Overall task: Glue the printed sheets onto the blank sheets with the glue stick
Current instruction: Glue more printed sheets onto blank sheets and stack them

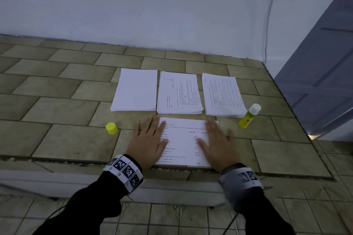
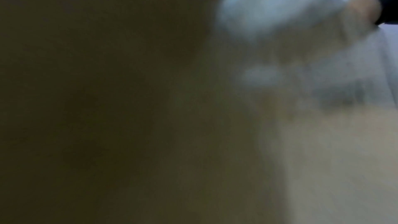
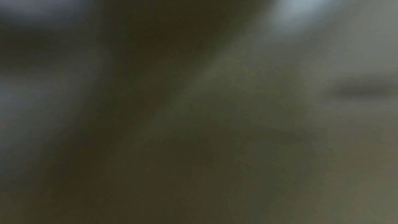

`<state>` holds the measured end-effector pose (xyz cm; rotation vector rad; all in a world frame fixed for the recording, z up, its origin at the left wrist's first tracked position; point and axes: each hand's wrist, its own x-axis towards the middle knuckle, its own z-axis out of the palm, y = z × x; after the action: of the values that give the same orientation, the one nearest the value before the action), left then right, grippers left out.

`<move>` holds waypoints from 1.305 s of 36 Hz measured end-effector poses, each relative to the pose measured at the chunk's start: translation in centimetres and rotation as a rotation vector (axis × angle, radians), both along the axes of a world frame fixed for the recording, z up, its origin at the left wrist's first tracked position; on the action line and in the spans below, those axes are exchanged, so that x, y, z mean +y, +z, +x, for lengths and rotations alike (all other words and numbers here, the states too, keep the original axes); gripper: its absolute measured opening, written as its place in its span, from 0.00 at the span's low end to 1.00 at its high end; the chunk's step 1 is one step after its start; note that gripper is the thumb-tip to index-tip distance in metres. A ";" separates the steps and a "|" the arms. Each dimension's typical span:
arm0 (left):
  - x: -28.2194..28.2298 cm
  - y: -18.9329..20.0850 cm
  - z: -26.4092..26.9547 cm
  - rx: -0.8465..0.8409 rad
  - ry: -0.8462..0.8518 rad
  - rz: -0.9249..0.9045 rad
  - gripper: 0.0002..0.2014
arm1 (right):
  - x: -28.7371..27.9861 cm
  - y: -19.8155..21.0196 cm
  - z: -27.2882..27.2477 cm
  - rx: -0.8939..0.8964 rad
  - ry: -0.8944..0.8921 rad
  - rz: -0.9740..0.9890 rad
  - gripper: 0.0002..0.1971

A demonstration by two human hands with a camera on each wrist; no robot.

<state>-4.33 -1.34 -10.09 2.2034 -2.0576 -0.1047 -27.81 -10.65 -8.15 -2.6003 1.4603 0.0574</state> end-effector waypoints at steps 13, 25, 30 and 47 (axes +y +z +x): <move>0.0 0.1 -0.3 0.004 0.036 0.001 0.36 | 1.6 1.7 3.4 -0.035 0.082 -0.026 0.52; 0.1 0.4 -0.3 0.001 0.028 0.035 0.39 | 0.1 0.0 0.3 0.004 -0.016 -0.007 0.47; 0.1 0.3 -0.3 0.016 0.033 0.041 0.39 | -0.8 0.7 -1.6 0.046 -0.034 0.007 0.45; 0.0 0.9 -0.6 -0.032 0.055 0.141 0.49 | -2.6 8.7 -0.1 -0.076 0.032 0.166 0.22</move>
<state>-4.89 -1.33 -9.24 2.3562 -2.0638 -0.2174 -27.90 -13.27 0.54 -2.4655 1.3282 0.0792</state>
